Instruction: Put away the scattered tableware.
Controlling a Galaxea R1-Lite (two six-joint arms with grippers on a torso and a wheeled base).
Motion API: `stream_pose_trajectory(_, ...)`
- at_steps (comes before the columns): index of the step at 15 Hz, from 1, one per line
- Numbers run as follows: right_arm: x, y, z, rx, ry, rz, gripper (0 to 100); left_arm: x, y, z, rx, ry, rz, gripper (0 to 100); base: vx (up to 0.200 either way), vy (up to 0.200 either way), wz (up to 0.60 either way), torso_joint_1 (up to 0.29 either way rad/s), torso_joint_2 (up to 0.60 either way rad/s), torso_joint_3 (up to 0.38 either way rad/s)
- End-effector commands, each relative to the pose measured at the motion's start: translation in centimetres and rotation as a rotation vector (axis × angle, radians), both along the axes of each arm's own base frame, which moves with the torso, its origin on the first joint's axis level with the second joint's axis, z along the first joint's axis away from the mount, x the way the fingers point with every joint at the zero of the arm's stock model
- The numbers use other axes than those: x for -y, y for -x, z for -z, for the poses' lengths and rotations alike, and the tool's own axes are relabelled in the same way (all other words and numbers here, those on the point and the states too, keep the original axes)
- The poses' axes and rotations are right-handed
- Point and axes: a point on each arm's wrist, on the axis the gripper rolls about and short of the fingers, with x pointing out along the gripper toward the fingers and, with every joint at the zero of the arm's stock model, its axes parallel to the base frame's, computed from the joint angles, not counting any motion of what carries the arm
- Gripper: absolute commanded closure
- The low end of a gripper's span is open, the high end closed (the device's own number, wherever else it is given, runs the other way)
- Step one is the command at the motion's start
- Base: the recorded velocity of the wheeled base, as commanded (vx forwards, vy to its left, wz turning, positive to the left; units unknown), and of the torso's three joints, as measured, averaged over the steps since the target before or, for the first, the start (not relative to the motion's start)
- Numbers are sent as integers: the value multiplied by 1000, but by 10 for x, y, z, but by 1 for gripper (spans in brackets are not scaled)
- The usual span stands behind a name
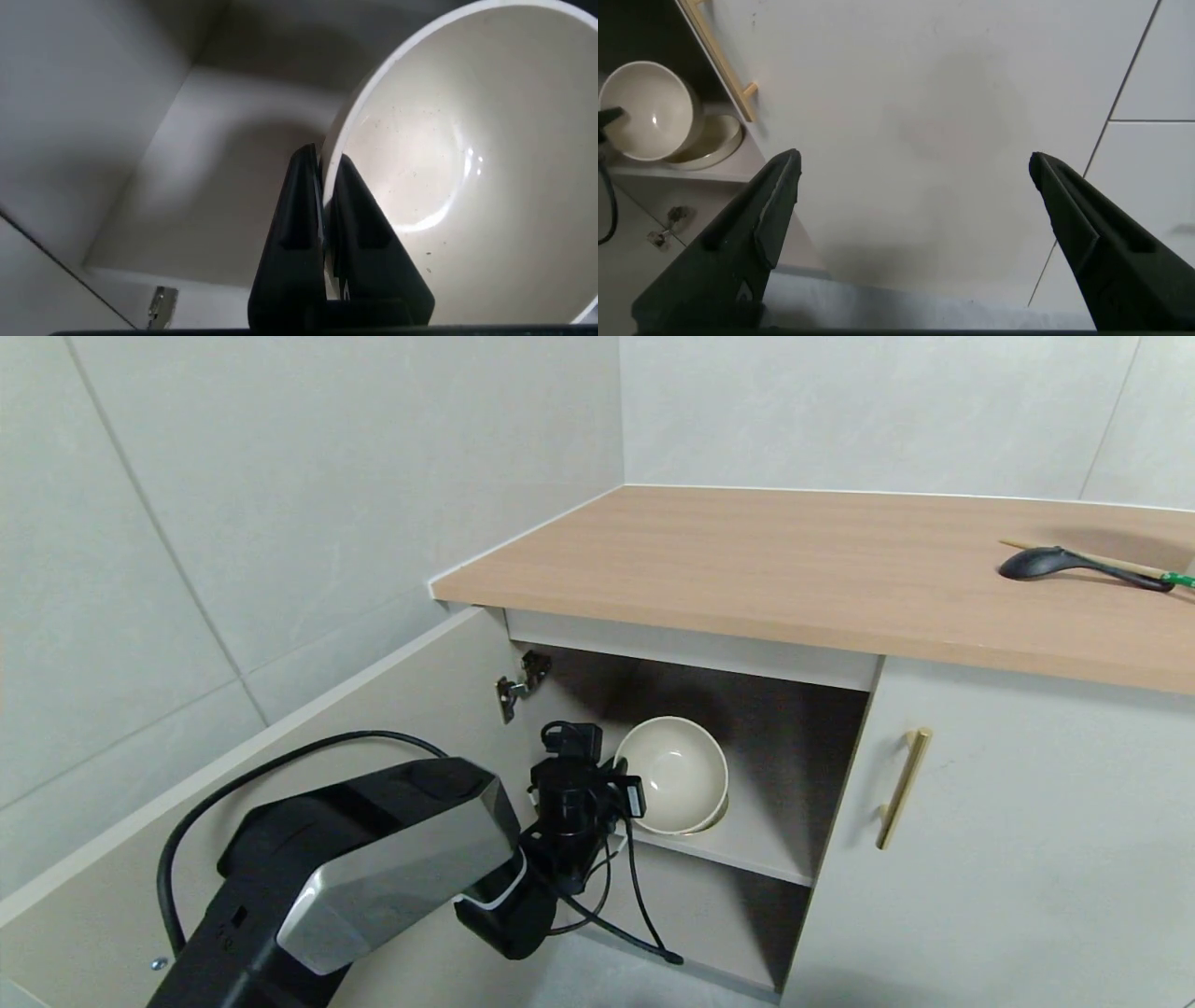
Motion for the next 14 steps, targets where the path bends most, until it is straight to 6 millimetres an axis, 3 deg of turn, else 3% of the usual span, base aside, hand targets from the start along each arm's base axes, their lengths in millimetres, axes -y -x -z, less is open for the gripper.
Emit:
stream_pose_trajectory(1,0,0,0,-3,0,-1,0,4,-3,0,1,4,4,100,0,0,0,0,0,0)
stream_pose_trajectory(14,0,0,0,-3,2,-1,0,14,-7,17,-54,28,13,100,0,0,0,0,0,0)
